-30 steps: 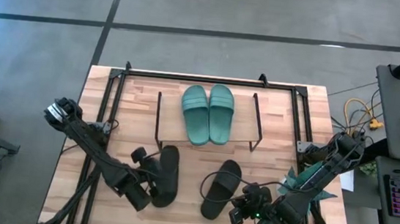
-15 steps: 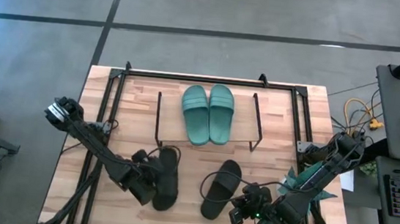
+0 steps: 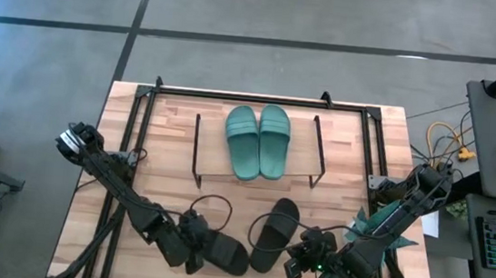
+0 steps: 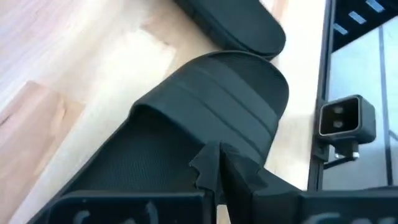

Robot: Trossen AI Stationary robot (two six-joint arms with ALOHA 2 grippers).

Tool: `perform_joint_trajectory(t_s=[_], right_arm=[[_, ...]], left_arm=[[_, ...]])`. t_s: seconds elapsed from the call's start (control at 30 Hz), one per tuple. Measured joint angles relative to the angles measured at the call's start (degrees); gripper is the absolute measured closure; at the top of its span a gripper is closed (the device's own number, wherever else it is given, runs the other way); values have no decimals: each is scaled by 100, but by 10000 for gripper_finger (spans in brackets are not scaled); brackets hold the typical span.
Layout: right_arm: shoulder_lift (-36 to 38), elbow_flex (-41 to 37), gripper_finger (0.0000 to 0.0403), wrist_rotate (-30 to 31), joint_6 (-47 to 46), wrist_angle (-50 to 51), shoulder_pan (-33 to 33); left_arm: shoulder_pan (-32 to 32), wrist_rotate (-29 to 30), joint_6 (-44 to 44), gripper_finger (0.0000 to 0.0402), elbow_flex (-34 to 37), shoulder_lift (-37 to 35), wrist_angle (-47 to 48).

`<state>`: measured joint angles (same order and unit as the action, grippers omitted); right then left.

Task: Pick and place slides into the shelf
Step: Adjust the black slipper

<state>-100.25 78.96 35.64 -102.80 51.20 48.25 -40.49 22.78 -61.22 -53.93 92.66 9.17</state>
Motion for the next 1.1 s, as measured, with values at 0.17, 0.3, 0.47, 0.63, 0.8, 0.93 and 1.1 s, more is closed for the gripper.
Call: perform_joint_trajectory(t_s=[0.17,0.3,0.47,0.63,0.8,0.93,1.1], right_arm=[[0,0,329,0,-4,0,11],[0,0,326,-4,-26,0,24],[0,0,329,-7,-43,2,24],[0,0,329,-172,-71,17,22],[0,0,326,-256,-219,61,22],[0,0,329,-259,-219,85,22],[0,0,329,-258,-219,87,22]], left_arm=[[-76,195,162,402,-2,-65,472],[-277,302,1086,402,2,-76,1129],[-348,231,2987,401,-4,-66,1294],[-83,-229,2879,395,-135,-67,1261],[385,-946,780,355,-4,-71,980],[452,-1060,545,317,2,-109,535],[455,-1206,150,281,58,-107,207]])
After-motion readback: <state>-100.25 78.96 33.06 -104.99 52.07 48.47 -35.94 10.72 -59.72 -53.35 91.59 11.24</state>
